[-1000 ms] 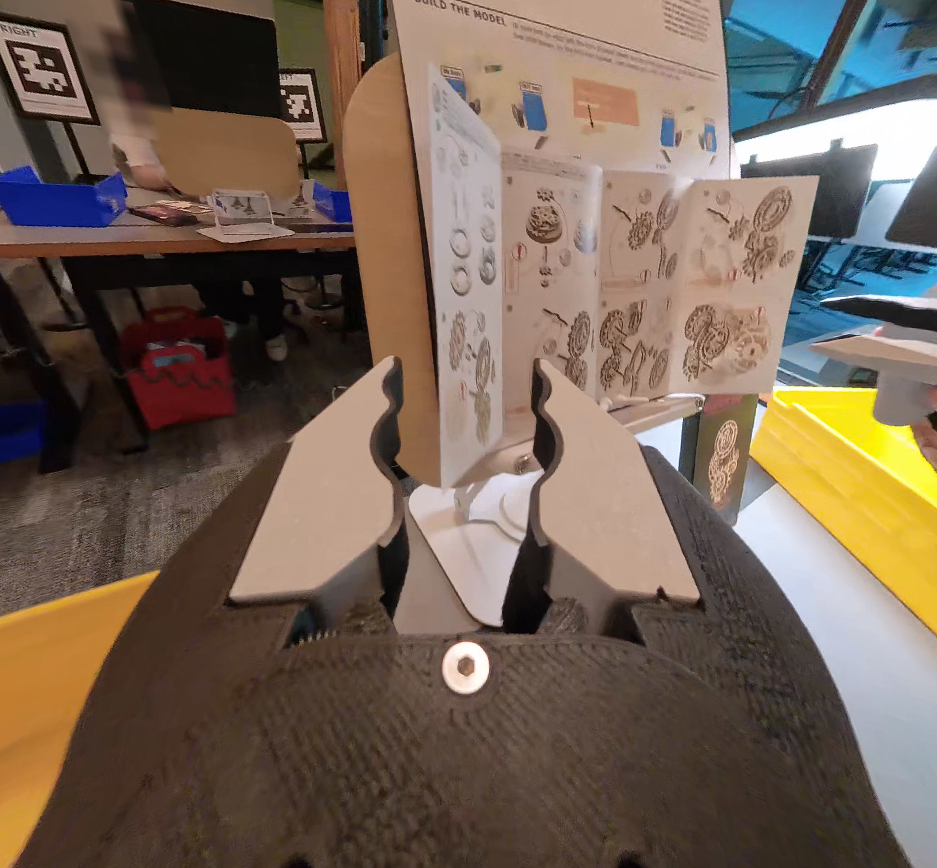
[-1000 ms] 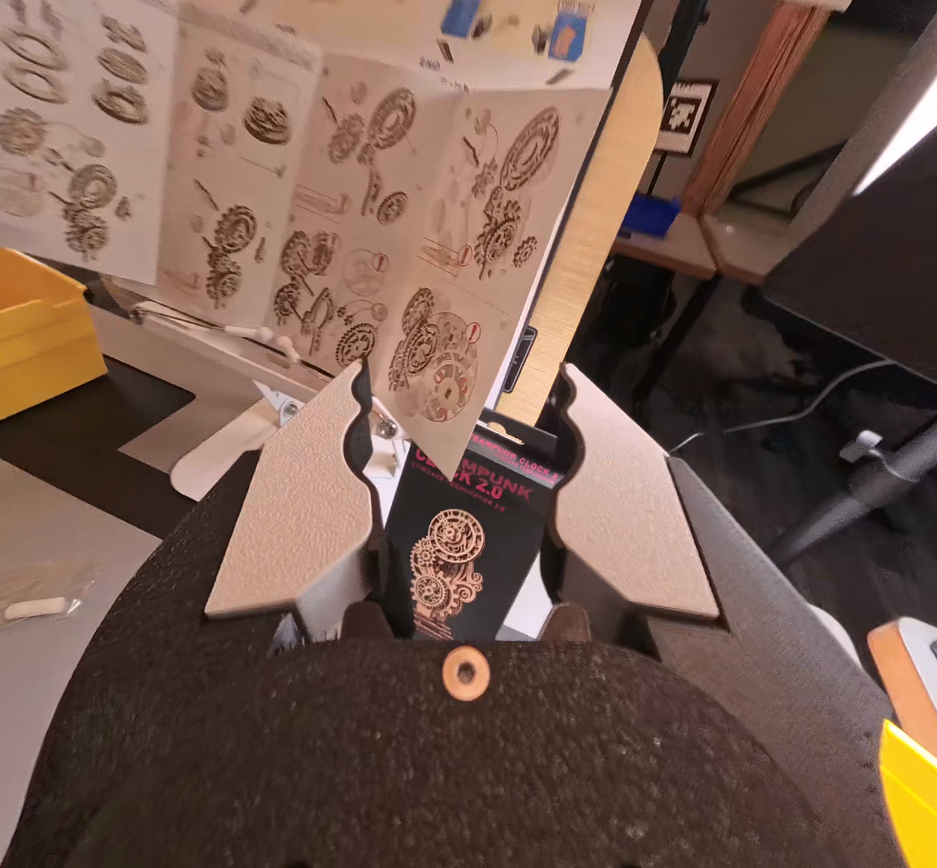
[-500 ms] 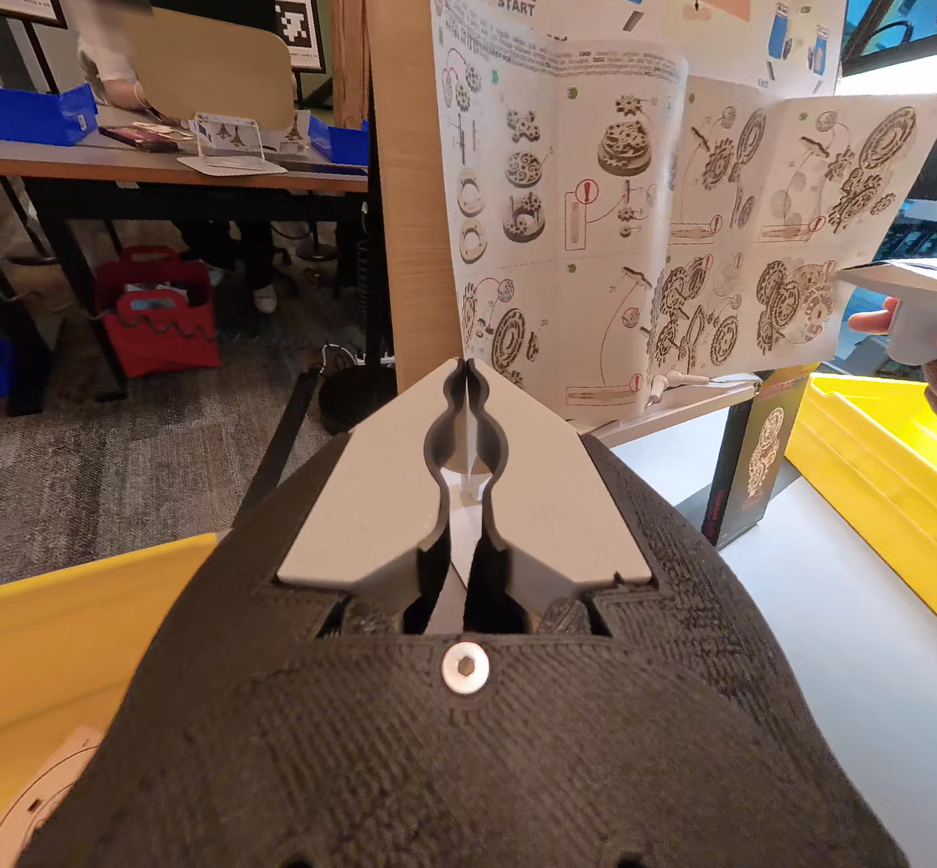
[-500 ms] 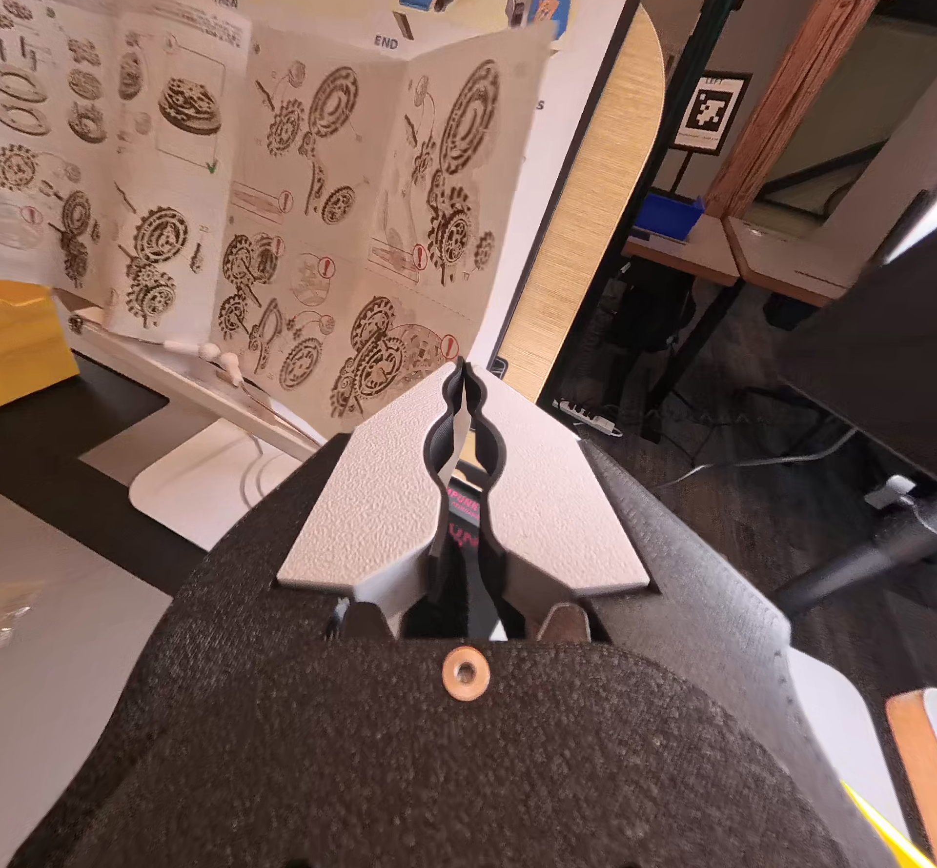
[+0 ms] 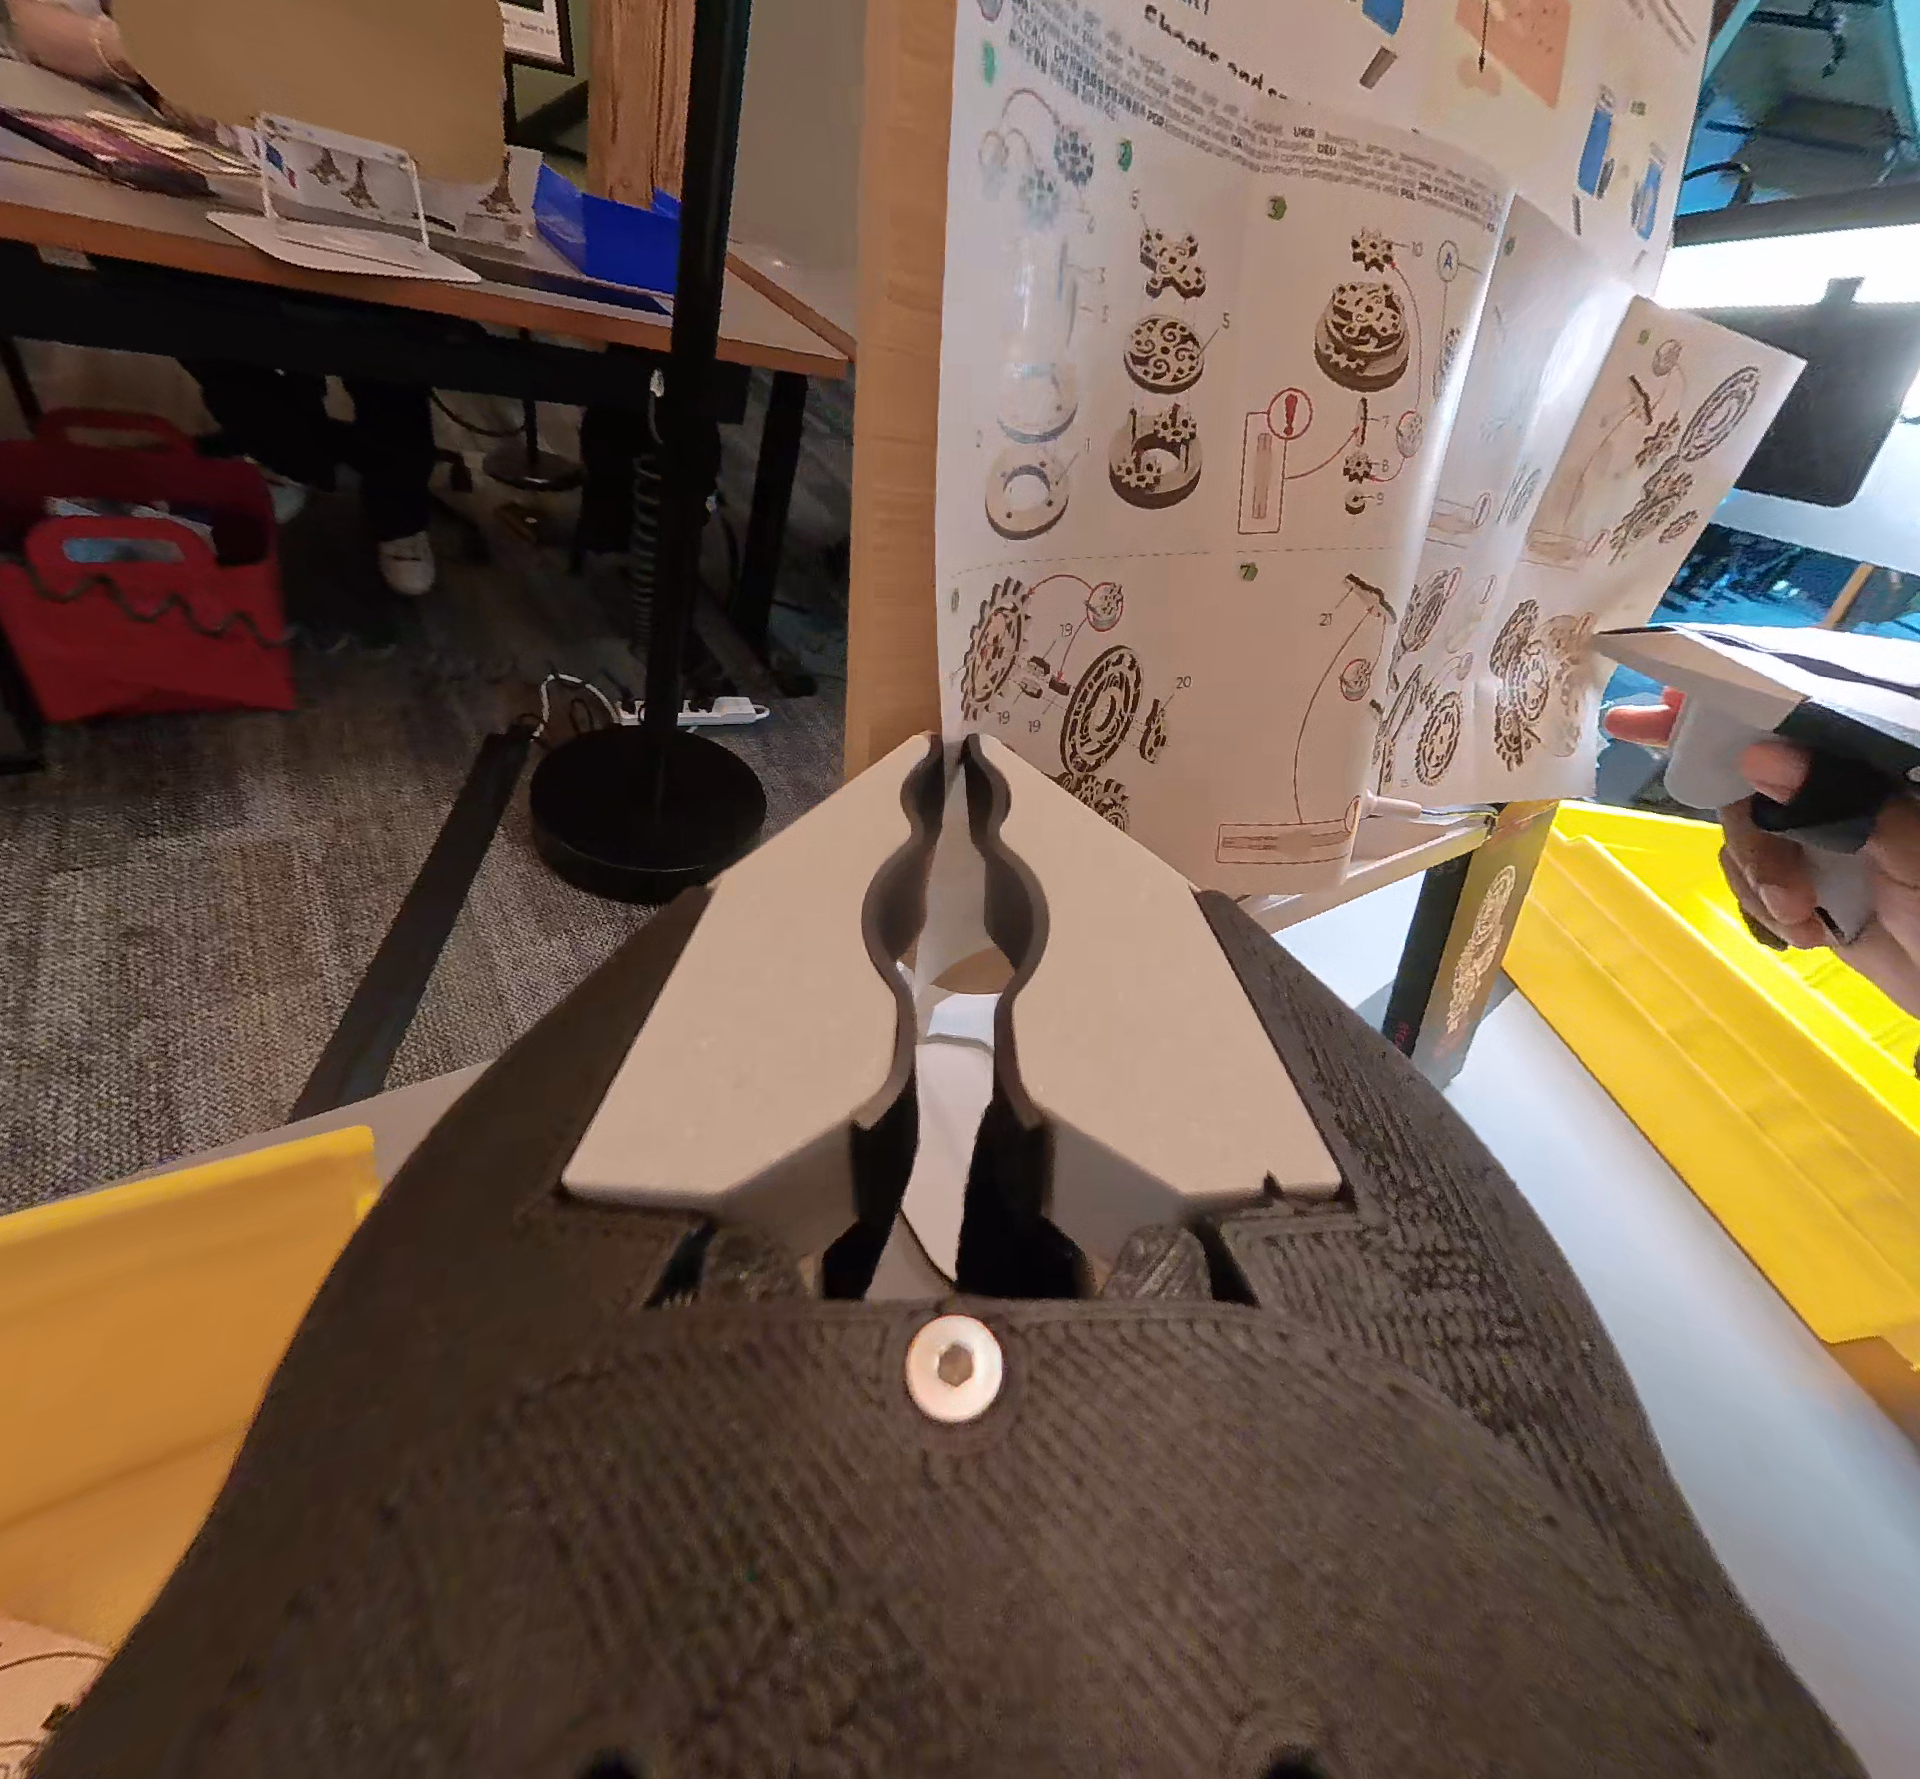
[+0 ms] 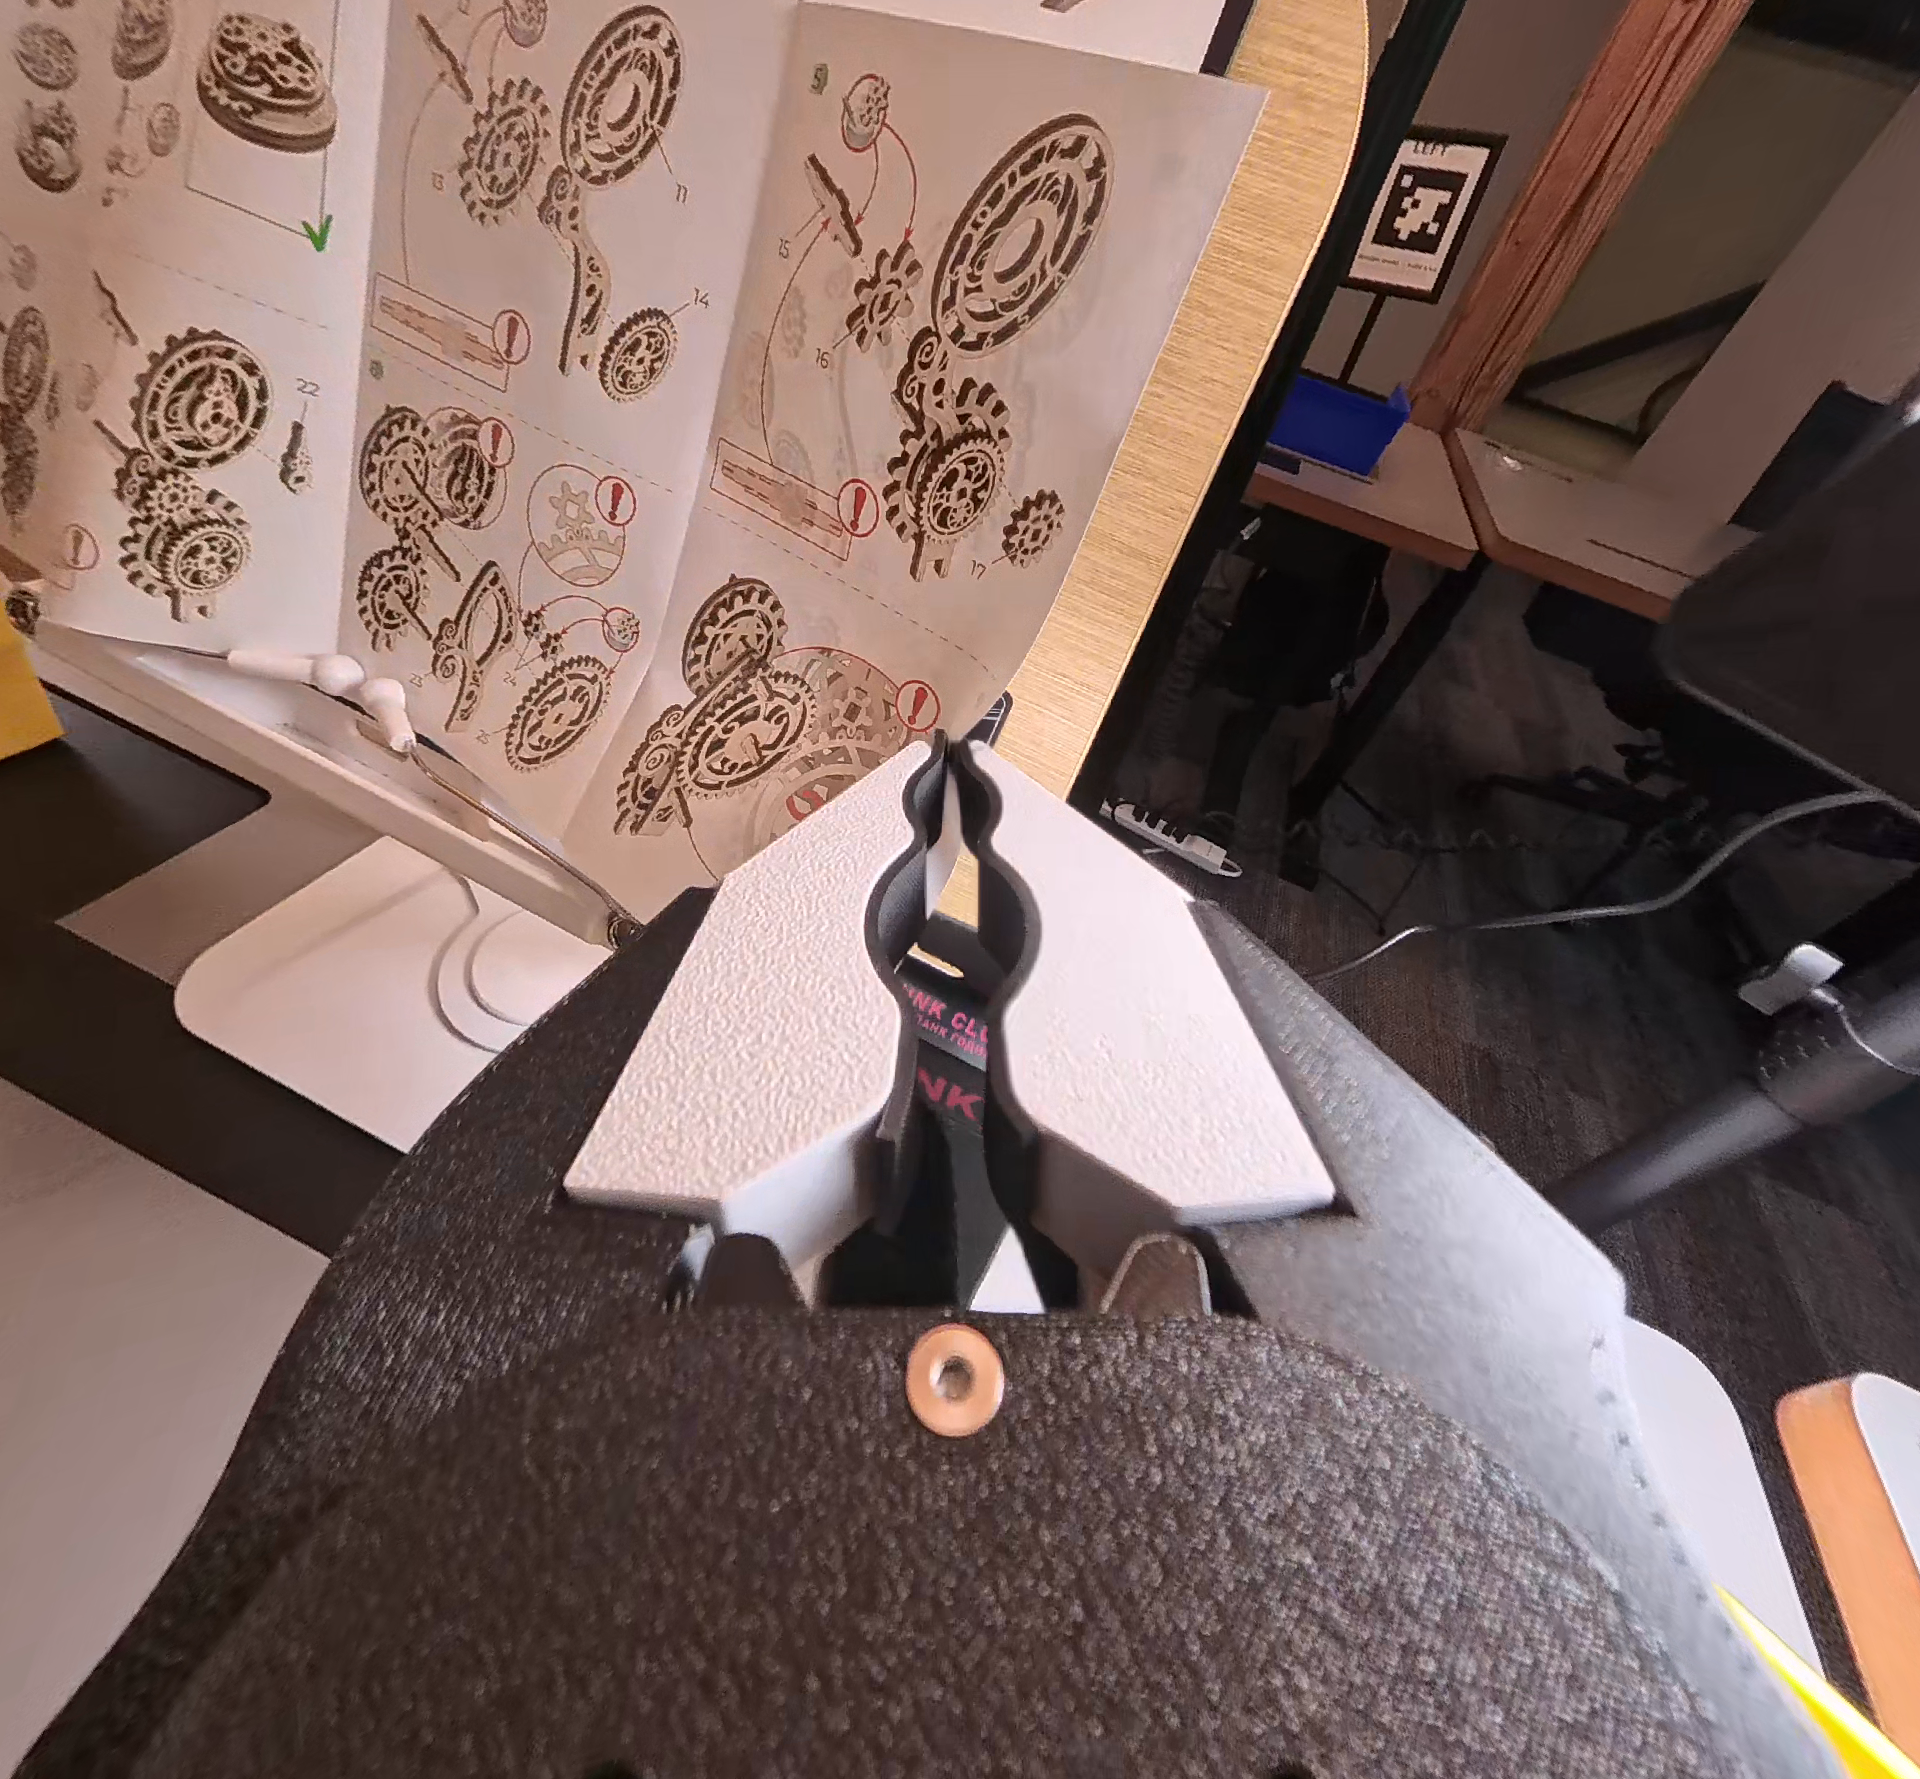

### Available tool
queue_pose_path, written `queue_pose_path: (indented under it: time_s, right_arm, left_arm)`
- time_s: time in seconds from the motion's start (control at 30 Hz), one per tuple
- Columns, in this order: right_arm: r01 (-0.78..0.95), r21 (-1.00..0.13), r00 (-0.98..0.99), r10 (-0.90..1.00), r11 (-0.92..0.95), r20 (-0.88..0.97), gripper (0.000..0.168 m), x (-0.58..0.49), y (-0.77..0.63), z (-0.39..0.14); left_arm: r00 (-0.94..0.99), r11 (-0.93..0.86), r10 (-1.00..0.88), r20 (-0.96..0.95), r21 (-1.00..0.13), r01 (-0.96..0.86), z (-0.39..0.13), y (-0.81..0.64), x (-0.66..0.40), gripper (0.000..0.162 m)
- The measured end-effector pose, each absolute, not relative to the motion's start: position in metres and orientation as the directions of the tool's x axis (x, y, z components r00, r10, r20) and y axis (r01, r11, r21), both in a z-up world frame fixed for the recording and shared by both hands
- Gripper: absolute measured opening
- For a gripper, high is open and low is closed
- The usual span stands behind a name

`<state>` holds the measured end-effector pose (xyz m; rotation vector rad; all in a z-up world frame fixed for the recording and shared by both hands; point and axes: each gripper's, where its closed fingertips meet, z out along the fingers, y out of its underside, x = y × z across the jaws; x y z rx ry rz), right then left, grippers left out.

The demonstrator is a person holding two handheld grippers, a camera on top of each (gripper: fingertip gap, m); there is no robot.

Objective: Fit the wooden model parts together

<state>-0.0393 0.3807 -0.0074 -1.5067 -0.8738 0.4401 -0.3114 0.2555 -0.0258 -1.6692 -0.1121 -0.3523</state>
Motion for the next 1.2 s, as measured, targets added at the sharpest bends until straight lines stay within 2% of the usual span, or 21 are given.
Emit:
queue_pose_path:
  time_s: [0.17,0.37,0.47,0.63,0.87,1.2]
  right_arm:
    - [0.266,-0.962,0.651,0.723,0.068,0.231,0.008,-0.032,0.377,-0.003]
    - [0.26,-0.959,0.691,0.673,0.112,0.265,0.036,-0.013,0.353,0.007]
    - [0.236,-0.959,0.681,0.677,0.158,0.279,0.039,-0.008,0.323,0.014]
    - [0.175,-0.964,0.606,0.75,0.199,0.265,0.039,-0.003,0.249,0.02]
    - [0.094,-0.988,0.49,0.858,0.12,0.151,0.038,0.016,0.15,0.009]
    - [0.085,-0.996,0.495,0.868,-0.024,0.021,0.034,0.05,0.091,-0.052]
  left_arm:
    - [0.939,-0.138,-0.137,0.315,-0.945,0.297,-0.029,0.255,-0.314,0.004]
    - [0.949,-0.137,-0.129,0.287,-0.953,0.27,-0.03,0.254,-0.314,0.006]
    - [0.96,-0.136,-0.115,0.256,-0.961,0.24,-0.029,0.253,-0.315,0.009]
    - [0.977,-0.137,-0.082,0.196,-0.973,0.184,-0.028,0.251,-0.318,0.017]
    - [0.992,-0.14,-0.033,0.12,-0.984,0.114,-0.03,0.248,-0.32,0.02]
    - [0.999,-0.125,0.032,0.044,-0.991,0.047,-0.021,0.239,-0.325,0.023]
